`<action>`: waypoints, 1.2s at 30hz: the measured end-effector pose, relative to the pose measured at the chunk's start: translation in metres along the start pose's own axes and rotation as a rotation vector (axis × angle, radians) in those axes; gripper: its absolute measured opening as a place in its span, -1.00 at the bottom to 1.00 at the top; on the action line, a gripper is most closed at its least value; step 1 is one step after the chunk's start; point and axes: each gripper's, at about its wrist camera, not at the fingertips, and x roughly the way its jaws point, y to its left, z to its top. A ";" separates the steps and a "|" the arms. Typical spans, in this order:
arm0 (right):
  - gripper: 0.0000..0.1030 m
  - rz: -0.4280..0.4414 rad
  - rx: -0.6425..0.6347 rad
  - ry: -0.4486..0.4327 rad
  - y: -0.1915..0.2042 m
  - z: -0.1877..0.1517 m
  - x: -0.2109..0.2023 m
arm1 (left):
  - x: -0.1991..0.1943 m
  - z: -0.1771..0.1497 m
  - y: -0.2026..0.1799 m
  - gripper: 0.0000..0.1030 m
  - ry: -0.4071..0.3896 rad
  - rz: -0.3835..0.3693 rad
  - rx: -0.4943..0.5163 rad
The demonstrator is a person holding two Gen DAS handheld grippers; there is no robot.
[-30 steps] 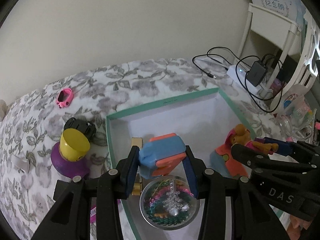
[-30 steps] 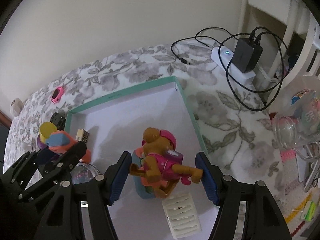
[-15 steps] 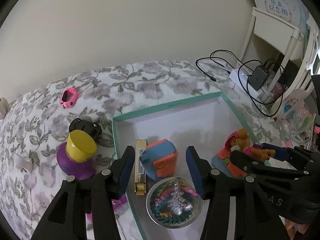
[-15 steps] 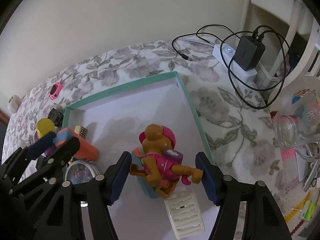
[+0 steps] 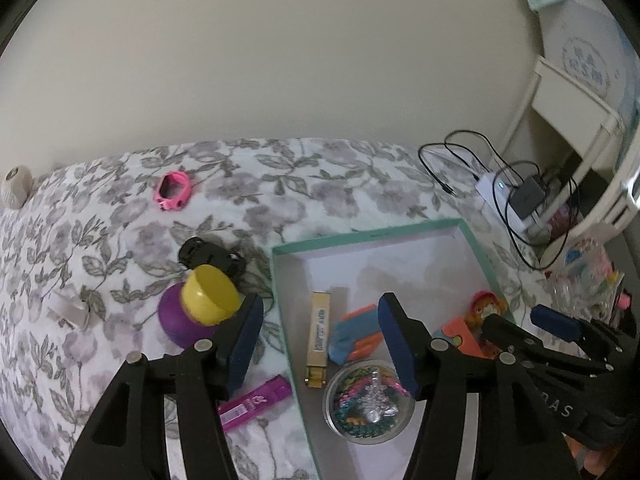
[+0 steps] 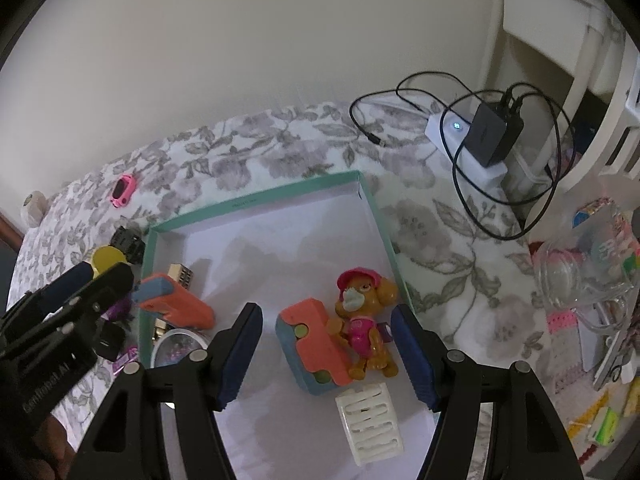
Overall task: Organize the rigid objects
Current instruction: 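Move both grippers back to the pile toward the white ring and black charger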
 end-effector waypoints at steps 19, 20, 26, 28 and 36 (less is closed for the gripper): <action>0.43 -0.001 -0.044 0.010 0.012 -0.002 0.000 | 0.030 -0.010 0.017 0.34 0.186 0.048 0.015; 0.43 -0.002 -0.044 0.011 0.012 -0.002 0.000 | 0.032 -0.011 0.015 0.34 0.172 0.061 0.018; 0.43 -0.001 -0.043 0.013 0.012 -0.002 0.001 | 0.048 -0.018 0.017 0.34 0.121 0.038 -0.029; 0.43 0.000 -0.043 0.016 0.012 -0.002 0.001 | 0.051 -0.020 0.018 0.34 0.127 0.033 -0.031; 0.43 -0.003 -0.053 0.020 0.015 -0.002 0.003 | 0.038 -0.011 0.029 0.34 0.136 0.056 -0.072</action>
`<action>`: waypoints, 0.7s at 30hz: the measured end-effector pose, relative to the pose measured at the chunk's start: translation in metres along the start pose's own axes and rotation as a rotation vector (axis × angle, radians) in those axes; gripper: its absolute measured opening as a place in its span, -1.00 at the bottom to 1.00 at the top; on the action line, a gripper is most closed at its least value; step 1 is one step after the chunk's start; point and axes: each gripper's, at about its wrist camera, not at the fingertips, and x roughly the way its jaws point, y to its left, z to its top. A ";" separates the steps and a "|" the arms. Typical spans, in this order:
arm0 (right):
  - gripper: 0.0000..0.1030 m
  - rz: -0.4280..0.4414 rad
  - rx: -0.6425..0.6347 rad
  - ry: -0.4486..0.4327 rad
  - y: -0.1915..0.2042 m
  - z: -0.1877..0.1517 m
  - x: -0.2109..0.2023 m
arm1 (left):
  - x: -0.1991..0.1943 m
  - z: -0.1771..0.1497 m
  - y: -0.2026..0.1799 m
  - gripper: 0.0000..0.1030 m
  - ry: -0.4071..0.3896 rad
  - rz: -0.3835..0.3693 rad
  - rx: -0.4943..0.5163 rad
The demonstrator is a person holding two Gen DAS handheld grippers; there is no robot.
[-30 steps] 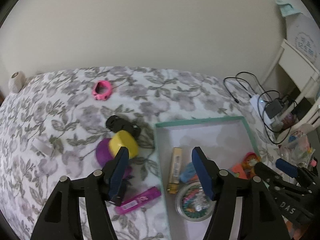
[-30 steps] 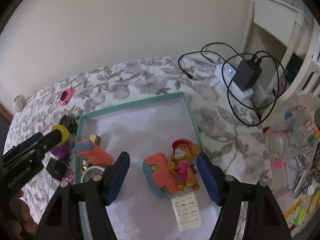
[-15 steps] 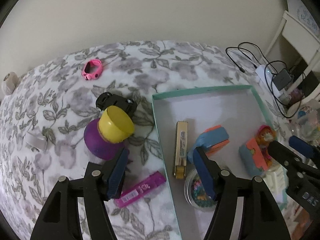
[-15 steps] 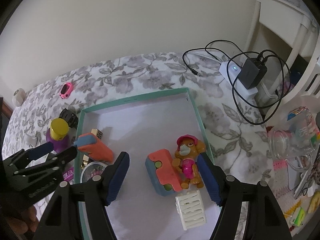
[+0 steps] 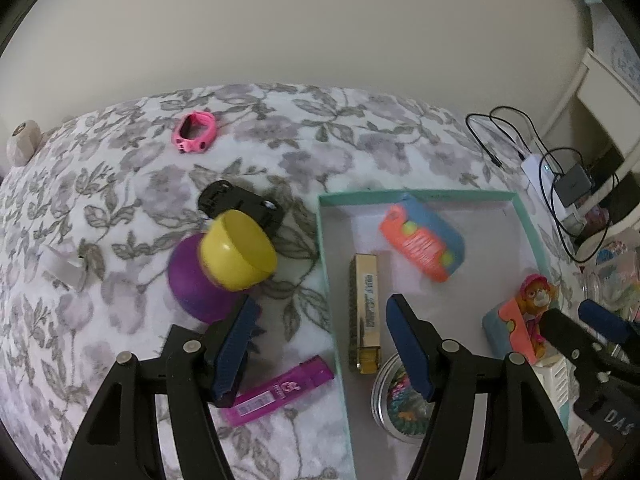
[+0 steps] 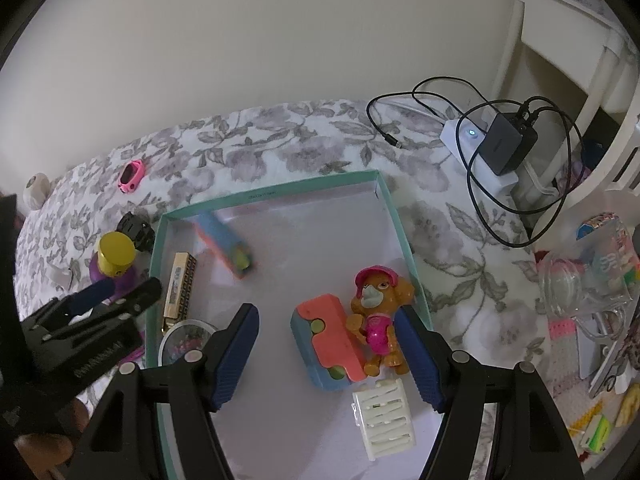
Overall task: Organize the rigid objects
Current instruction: 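Move both grippers back to the pile toward the white ring and black charger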
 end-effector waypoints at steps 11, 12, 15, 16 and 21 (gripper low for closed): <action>0.87 -0.002 -0.031 -0.004 0.007 -0.002 0.004 | -0.005 0.004 0.017 0.73 0.015 0.068 -0.024; 0.90 -0.001 -0.034 -0.006 0.007 -0.002 0.004 | -0.005 0.004 0.018 0.74 0.016 0.072 -0.025; 0.97 -0.003 -0.041 -0.010 0.008 -0.002 0.004 | -0.004 0.004 0.022 0.74 0.019 0.069 -0.038; 0.99 -0.006 -0.043 -0.011 0.009 -0.002 0.004 | -0.004 0.004 0.023 0.76 0.021 0.067 -0.044; 1.00 -0.013 -0.046 -0.005 0.010 -0.004 0.008 | -0.007 0.007 0.036 0.94 0.018 0.056 -0.080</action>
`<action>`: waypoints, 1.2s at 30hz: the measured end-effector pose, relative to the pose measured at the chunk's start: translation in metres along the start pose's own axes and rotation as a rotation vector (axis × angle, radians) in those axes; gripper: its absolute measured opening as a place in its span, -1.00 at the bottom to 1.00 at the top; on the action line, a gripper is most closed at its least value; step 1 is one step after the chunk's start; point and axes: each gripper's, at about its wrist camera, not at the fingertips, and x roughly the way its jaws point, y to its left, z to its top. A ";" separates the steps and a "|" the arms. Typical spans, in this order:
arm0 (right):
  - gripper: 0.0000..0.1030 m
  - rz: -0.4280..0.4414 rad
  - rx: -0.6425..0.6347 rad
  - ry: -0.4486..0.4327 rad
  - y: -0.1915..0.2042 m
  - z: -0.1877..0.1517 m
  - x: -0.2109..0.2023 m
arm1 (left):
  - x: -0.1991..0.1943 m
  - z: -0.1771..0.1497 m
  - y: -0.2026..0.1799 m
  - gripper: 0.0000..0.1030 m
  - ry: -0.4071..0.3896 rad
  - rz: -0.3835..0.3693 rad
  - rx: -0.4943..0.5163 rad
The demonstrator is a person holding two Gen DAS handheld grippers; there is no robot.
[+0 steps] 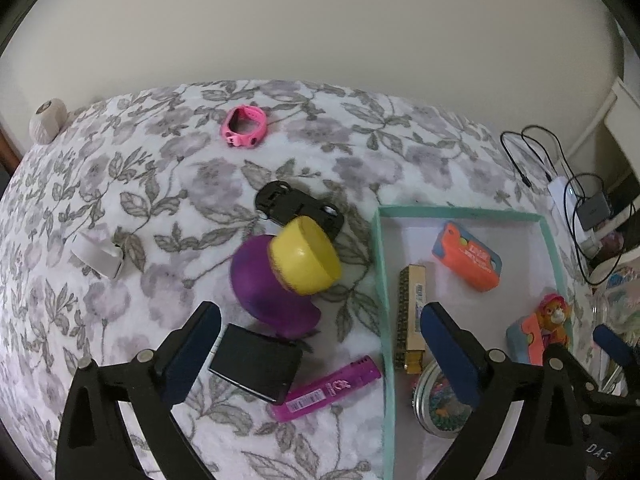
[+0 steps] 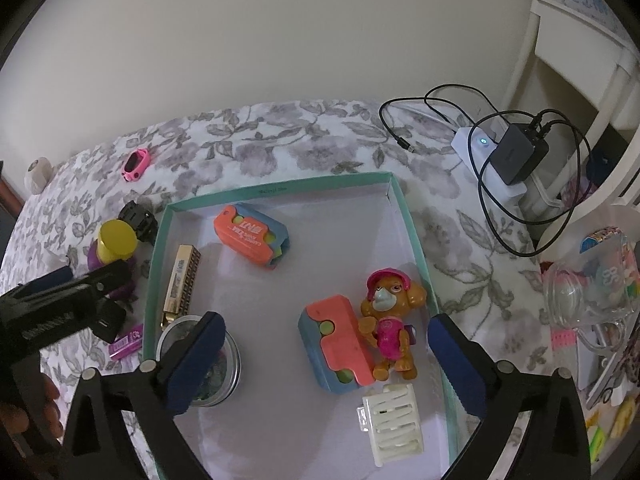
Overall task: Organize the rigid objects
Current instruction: 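Move both grippers back to the pile toward the white ring and black charger, then grasp the white ring with the left gripper while the right grasps the black charger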
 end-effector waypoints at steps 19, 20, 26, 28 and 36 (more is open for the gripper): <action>1.00 0.125 -0.136 -0.028 0.085 -0.005 -0.005 | -0.029 0.015 0.147 0.95 -0.065 0.058 -0.291; 1.00 0.142 -0.155 -0.033 0.095 -0.006 -0.005 | -0.028 0.014 0.158 0.95 -0.059 0.056 -0.314; 1.00 0.196 -0.234 -0.044 0.139 -0.015 -0.005 | -0.026 0.004 0.201 0.95 -0.038 0.062 -0.420; 1.00 0.200 -0.264 -0.049 0.151 -0.017 -0.004 | -0.025 0.002 0.214 0.95 -0.035 0.053 -0.453; 1.00 0.219 -0.347 -0.057 0.190 -0.026 0.007 | -0.013 -0.003 0.237 0.95 -0.030 0.037 -0.513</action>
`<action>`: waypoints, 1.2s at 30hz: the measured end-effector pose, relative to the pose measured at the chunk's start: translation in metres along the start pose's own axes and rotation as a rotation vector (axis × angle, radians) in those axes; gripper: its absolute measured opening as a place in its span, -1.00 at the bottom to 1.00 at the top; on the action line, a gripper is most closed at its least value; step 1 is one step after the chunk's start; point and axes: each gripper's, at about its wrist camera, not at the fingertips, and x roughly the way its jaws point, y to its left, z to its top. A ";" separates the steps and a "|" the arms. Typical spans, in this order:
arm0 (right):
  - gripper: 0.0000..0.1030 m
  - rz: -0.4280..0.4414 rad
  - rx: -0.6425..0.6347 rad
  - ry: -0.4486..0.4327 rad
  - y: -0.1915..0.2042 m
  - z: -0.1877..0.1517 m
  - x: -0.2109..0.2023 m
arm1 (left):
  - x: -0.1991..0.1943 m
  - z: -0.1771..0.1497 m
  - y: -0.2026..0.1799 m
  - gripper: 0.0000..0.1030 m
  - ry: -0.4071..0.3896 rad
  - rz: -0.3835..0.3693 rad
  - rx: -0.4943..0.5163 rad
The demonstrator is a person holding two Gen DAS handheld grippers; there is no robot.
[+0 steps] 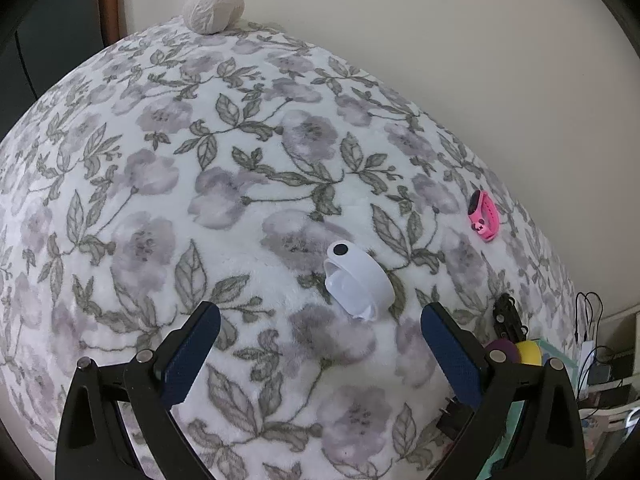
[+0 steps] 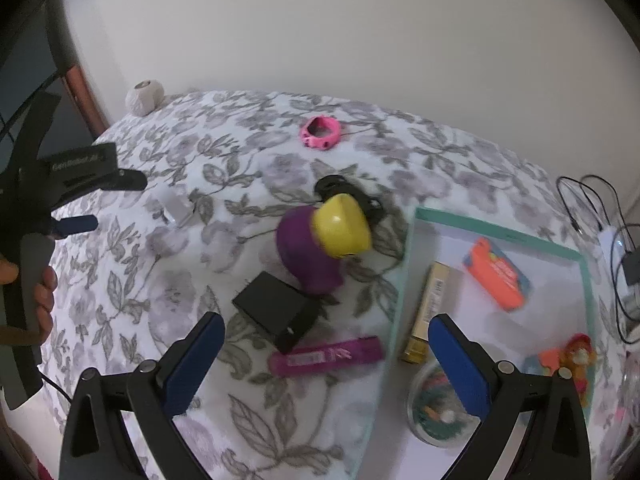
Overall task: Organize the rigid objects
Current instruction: 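Grasp the white ring with the left gripper while the right grasps the black charger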
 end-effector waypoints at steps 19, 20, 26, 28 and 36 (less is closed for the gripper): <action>1.00 0.037 -0.055 0.061 0.023 -0.003 0.058 | 0.046 0.001 -0.007 0.94 -0.049 -0.074 -0.005; 1.00 0.037 -0.055 0.065 0.023 -0.004 0.059 | 0.048 0.000 -0.007 0.94 -0.053 -0.068 0.002; 1.00 0.034 -0.062 0.069 0.025 -0.005 0.061 | 0.062 -0.007 -0.019 0.94 -0.052 -0.009 0.072; 1.00 0.032 -0.063 0.070 0.025 -0.005 0.062 | 0.063 -0.008 -0.021 0.94 -0.058 0.021 0.088; 1.00 0.026 -0.061 0.069 0.024 -0.006 0.061 | 0.058 -0.006 0.001 0.94 -0.010 0.182 0.112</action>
